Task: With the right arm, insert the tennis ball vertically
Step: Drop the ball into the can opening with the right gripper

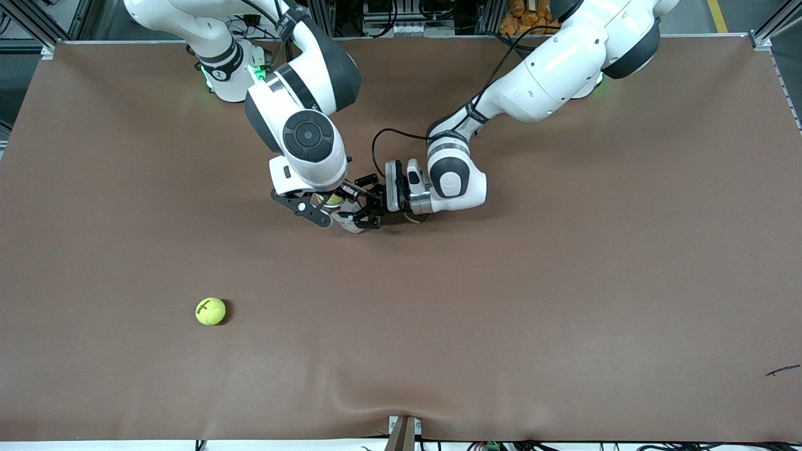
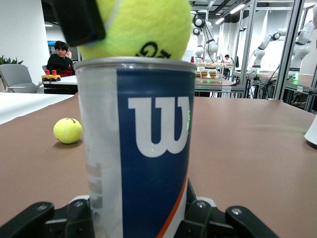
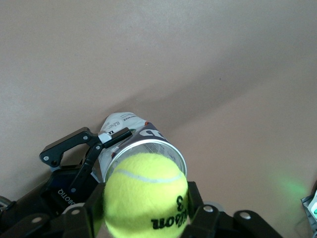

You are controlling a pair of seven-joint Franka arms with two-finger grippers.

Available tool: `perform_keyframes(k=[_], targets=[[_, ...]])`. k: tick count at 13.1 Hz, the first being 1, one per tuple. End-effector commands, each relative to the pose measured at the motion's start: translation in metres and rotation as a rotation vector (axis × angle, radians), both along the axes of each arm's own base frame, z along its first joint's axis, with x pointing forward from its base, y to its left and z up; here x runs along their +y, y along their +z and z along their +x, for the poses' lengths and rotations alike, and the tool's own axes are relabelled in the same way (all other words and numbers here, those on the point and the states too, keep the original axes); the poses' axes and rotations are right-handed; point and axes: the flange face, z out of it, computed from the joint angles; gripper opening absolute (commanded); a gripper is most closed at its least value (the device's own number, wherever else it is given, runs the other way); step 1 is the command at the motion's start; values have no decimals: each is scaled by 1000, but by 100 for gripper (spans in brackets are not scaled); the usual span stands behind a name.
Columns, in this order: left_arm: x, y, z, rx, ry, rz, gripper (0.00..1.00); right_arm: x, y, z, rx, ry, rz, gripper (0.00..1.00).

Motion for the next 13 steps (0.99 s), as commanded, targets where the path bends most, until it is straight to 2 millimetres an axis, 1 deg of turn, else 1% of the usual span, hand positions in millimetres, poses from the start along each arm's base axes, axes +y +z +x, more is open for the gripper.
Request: perform_keyframes(k=[1,3,4,5,6,7,8,9,10,11,13], targets=[[8,-18,-11,-72,1,22,63,-1,3,1,-11,-10,-11,100],[8,-19,-12,-71,1,23,63,-3,9,3,-18,-14,-7,100],[9,-21,-14,-67,-3,26,66,-5,14,5,-24,-20,0,100],[10,-21,-14,-68,-2,27,67,-8,20,10,-36,-23,8,100],[12,-20,-14,-67,-1,26,70,-15,29,16,-47,-29,18,100],[14,-21,-16,-62,-4,29,73,-26,35,22,-37,-40,23,100],[18,-22,-15,-58,0,32,75,-35,40,24,-26,-33,24,100],[21,-24,-17,-51,0,34,78,-42,44,24,-5,8,15,100],[22,-25,-17,-49,0,36,80,-58,52,28,9,32,28,100],[22,-25,-17,-50,1,37,81,-67,53,31,23,46,38,100],[22,-24,-16,-48,3,35,81,-59,48,23,55,69,28,100]])
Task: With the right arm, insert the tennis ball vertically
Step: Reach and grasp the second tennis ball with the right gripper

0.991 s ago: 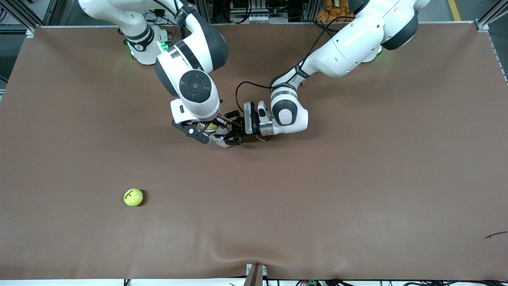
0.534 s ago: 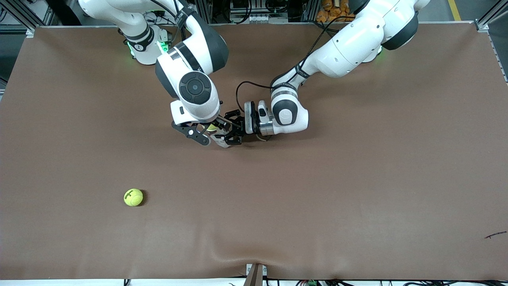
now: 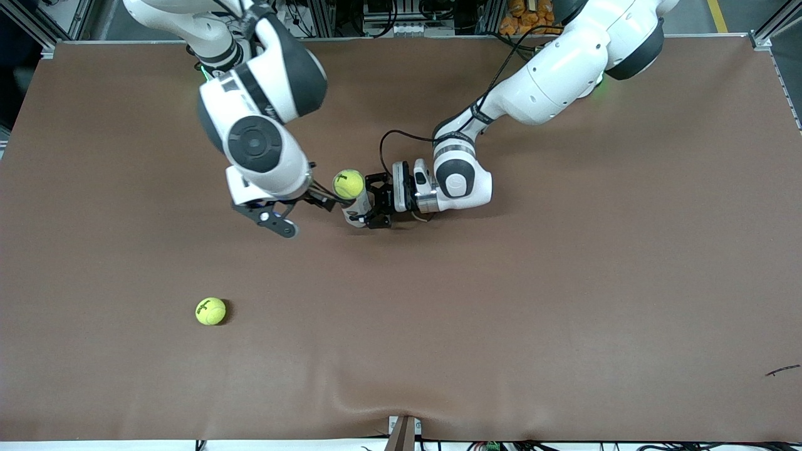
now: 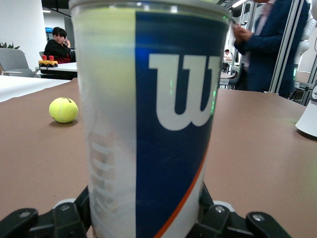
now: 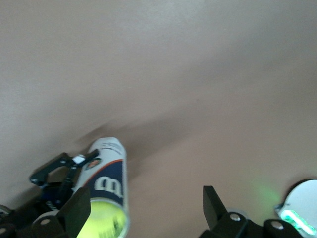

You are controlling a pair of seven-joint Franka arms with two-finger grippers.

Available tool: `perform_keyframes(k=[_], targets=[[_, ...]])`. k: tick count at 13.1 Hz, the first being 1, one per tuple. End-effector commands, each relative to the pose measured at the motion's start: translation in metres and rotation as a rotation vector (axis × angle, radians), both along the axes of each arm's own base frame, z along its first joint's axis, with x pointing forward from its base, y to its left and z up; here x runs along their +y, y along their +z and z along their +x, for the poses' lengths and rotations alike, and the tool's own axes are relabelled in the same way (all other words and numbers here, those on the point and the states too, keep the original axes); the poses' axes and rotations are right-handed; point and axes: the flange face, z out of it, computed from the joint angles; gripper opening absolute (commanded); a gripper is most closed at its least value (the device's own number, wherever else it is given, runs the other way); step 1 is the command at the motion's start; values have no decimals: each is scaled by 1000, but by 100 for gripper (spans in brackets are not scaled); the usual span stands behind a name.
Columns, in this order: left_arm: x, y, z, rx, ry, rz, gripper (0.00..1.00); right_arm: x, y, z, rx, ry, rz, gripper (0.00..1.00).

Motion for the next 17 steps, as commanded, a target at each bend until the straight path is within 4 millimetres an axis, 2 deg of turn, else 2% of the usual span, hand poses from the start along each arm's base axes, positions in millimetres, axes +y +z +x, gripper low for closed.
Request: perform_keyframes(k=[1,2,3,4,7,8,9,11,12,15,16,17], targets=[[4,-3,-5,-89,2,2,81,18,0,-17,28,50,2,100],[3,-3,-6,-87,1,0,81,29,-3,-24,30,71,-6,100],[3,-2,-6,-87,0,-1,81,25,-6,-21,26,73,-17,100],[3,-2,-6,-86,1,-1,81,10,-5,-11,14,53,-22,100],[3,-3,-7,-87,0,0,81,-82,0,44,-64,35,-58,100],[3,-2,-7,-88,0,-1,81,-119,-1,63,-85,-29,-38,100],[3,-3,-7,-86,1,-2,81,-144,-8,77,-106,-65,-39,100],[3,-3,-6,-88,0,-1,81,-172,-47,101,-127,-107,-40,100],[3,-3,-7,-86,1,-1,81,-187,-74,109,-108,-130,-43,100],[3,-3,-6,-88,0,-1,81,-219,-129,132,-138,-58,-13,100],[3,-3,-6,-88,0,-1,81,-241,-149,139,-136,-30,1,100],[3,-3,-7,-86,1,-1,81,-259,-155,145,-143,-4,11,100]])
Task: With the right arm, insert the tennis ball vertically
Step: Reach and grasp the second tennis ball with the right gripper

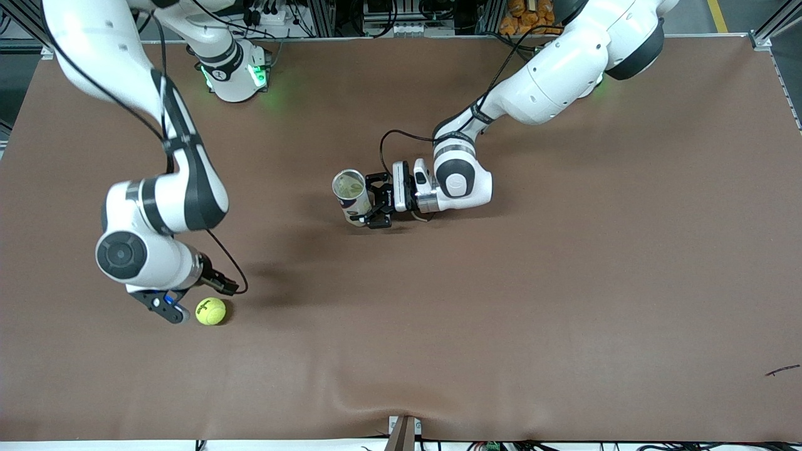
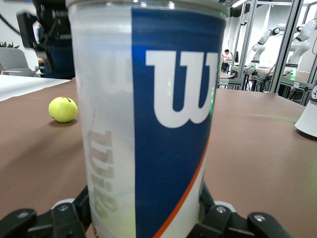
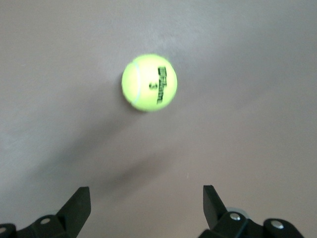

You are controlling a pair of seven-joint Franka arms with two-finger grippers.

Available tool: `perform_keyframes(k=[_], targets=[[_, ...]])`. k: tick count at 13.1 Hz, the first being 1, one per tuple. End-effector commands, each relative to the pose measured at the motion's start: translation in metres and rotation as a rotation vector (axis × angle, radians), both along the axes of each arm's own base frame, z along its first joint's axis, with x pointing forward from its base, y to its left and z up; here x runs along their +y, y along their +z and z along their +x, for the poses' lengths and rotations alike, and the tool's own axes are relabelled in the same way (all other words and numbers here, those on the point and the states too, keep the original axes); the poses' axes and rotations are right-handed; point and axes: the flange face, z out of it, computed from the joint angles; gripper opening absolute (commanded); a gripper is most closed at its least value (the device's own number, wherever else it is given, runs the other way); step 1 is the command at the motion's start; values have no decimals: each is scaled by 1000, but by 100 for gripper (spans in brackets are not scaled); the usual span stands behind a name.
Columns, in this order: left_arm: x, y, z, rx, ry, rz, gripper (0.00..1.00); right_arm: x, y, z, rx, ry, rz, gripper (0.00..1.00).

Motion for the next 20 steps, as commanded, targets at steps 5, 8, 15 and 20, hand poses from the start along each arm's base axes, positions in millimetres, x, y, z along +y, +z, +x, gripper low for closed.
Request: perform_keyframes(k=[5,8,15,20], targets=[[3,-4,-6,-87,2,-1,81,-44,-47,32,-114,151,41,100],[2,-4,-7,-89,-1,-1,81,-42,-68,37,-152,158,42,100],[2,-4,-7,-86,0,-3,81,-46,-93,36,-161,164,35,84],[2,-4,-7,-86,1,-1,81,-33,-55,27,-109,171,35,62]])
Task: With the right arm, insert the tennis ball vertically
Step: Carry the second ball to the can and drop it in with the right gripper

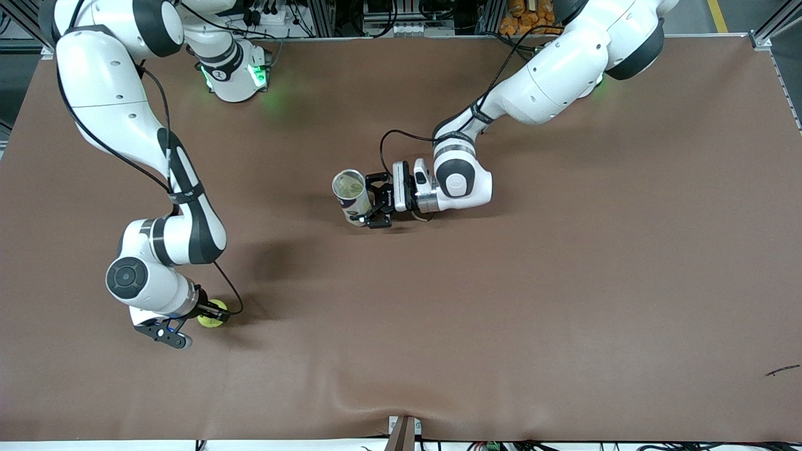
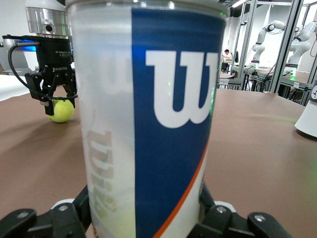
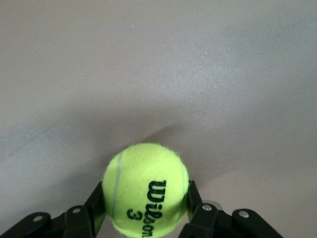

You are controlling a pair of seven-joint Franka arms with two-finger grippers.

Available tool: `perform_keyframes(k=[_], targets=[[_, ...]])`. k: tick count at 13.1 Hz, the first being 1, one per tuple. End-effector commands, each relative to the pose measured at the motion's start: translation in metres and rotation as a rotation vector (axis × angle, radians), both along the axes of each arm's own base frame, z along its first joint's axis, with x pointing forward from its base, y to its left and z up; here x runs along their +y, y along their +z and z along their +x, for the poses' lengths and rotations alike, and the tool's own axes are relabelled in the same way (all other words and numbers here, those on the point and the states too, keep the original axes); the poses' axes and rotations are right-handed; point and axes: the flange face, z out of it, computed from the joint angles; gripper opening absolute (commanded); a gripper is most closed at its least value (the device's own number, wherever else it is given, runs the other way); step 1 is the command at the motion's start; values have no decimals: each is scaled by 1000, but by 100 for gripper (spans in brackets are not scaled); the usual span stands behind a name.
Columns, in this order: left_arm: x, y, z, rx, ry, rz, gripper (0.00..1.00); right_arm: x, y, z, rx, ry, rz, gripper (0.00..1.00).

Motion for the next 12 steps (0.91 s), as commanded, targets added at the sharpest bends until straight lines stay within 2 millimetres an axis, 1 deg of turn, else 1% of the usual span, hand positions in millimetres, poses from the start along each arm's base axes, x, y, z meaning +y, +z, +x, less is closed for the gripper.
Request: perform_keyframes(k=[1,3,5,6,7,8,9,10,12], targets=[[2,-5,-7,-85,1,-1,81,16,60,-11,78,15,-16,62],[2,-5,-7,-85,1,-1,81,37,128,-26,98,33,-21,62],[2,-5,-7,-85,1,-1,81,64,182,-48,135,36,-4,62],[2,-5,-7,-85,1,-1,81,84,206,-61,152,37,22,62],[2,-5,-7,-85,1,-1,81,100,226,-73,169,40,54,62],[2,-5,-7,-86,0,0,81,119,240,-85,188,50,77,62],[2,-5,-7,-85,1,-1,81,141,249,-97,199,49,78,62],[2,-5,-7,-86,0,0,81,166,250,-108,218,25,65,62],[2,-5,-7,-85,-1,0,81,225,246,-133,225,-31,38,62]])
